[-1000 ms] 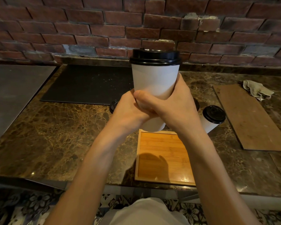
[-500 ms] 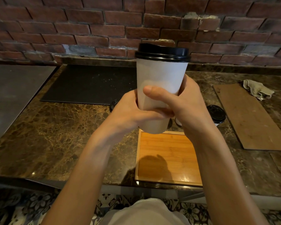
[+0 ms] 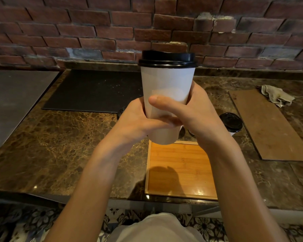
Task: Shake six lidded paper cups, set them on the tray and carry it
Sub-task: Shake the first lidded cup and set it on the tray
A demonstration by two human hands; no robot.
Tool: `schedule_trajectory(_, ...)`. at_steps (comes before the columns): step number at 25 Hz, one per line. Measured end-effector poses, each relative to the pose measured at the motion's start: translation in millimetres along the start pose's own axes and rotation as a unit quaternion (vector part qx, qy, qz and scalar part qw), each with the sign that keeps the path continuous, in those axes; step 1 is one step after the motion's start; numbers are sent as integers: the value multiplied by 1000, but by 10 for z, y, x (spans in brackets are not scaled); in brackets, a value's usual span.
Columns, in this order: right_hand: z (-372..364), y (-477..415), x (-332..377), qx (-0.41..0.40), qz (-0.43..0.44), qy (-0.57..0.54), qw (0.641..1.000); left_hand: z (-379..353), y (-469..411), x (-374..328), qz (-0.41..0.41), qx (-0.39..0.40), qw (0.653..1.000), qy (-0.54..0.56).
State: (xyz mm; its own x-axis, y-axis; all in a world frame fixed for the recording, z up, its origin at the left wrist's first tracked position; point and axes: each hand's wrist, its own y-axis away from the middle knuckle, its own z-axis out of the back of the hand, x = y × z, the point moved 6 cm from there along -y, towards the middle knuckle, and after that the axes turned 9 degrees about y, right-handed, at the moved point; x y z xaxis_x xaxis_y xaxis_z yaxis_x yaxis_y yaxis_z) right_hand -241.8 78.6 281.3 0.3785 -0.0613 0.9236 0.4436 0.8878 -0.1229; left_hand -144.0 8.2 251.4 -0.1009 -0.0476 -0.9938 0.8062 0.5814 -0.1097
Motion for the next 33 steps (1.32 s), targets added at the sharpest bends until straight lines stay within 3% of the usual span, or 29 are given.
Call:
schedule_trajectory(8, -23, -1, -73, -57, 5, 67, 996, 32, -39, 86, -12, -38, 999, -17)
schedule_trajectory(17, 1, -20, -115, -65, 22, 82, 994, 90, -94, 200, -9, -20, 999, -38)
schedule_trajectory(24, 75, -20, -82, -67, 60, 44, 995, 105, -123, 146, -61, 26, 997, -42)
schedule_trajectory(30, 185, 27, -234, -119, 102, 53, 986, 283, -14, 525, -52, 18, 983, -176)
schedule_trajectory(33, 188, 59, -511, -141, 79, 47, 986, 429, 100, 955, -37, -30, 960, -276)
